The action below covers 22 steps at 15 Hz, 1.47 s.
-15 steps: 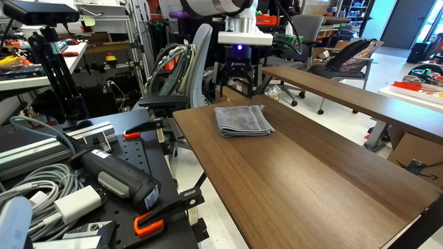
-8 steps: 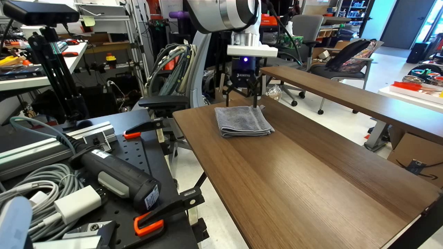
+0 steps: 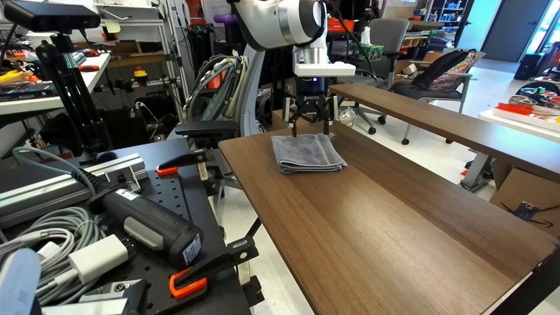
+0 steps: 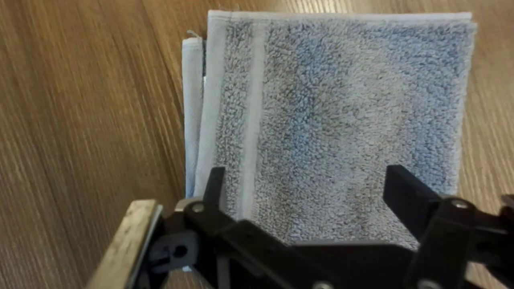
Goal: Move the towel to the right
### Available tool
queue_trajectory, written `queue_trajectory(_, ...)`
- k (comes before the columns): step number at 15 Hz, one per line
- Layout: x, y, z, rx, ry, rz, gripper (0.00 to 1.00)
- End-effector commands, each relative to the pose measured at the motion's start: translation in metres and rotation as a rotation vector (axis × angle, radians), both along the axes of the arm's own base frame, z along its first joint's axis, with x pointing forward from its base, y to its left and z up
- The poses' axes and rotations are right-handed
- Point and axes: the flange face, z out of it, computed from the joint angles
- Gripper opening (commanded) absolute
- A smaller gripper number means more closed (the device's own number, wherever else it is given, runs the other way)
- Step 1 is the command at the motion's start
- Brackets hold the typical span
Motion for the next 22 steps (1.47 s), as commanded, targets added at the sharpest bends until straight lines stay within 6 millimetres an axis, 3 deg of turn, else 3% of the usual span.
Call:
queue_trajectory(1, 0.011, -0.013, 0.002, 0.042, 0.014, 0.095, 1.0)
queue_trajectory(4, 0.016, -0.024, 0.005, 0.005, -0.021, 0.087, 1.0)
queue_trajectory(12, 0.012, -0.023, 0.0, 0.006, 0.006, 0.079, 1.0)
queue_trajectory(18, -0.009, -0.003, -0.016, 0.08, 0.064, 0.28, 1.0)
queue_trajectory(22, -0.024, 0.003, -0.023, 0.166, 0.007, 0.39, 1.0)
